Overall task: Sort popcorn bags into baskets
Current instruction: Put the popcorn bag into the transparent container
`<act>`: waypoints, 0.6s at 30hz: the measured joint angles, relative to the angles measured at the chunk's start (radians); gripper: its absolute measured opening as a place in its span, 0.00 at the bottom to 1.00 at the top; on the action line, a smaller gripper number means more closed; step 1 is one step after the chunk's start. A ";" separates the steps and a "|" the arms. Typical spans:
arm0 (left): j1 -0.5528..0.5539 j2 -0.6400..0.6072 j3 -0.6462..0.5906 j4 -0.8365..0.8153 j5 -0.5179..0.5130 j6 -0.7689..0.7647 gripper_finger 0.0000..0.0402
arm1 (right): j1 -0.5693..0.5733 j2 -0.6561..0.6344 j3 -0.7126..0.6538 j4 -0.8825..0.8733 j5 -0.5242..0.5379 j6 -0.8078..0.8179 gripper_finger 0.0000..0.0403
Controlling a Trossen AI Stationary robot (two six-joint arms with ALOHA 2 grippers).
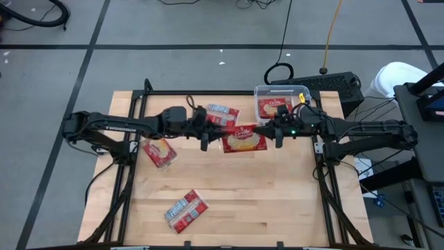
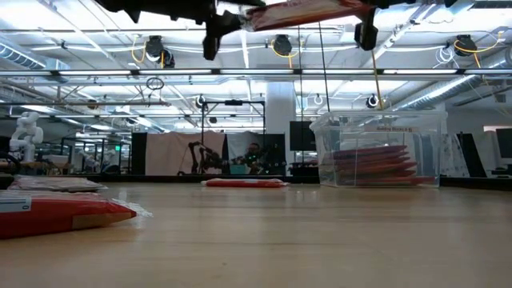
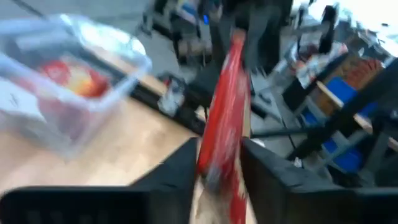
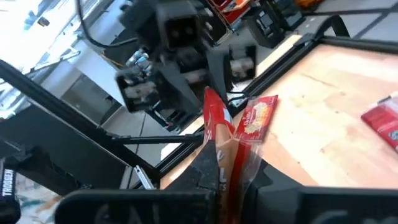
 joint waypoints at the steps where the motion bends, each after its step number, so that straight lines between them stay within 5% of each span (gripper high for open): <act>1: 0.001 -0.013 0.000 0.003 -0.022 0.004 0.37 | 0.000 0.000 0.000 -0.005 0.011 0.013 0.01; 9: 0.038 -0.186 0.000 -0.219 -0.148 0.039 0.68 | -0.053 -0.025 -0.001 -0.054 0.049 0.137 0.02; 18: 0.120 -0.307 0.000 -0.514 -0.126 0.052 0.63 | -0.257 -0.037 0.183 -0.340 -0.051 0.052 0.02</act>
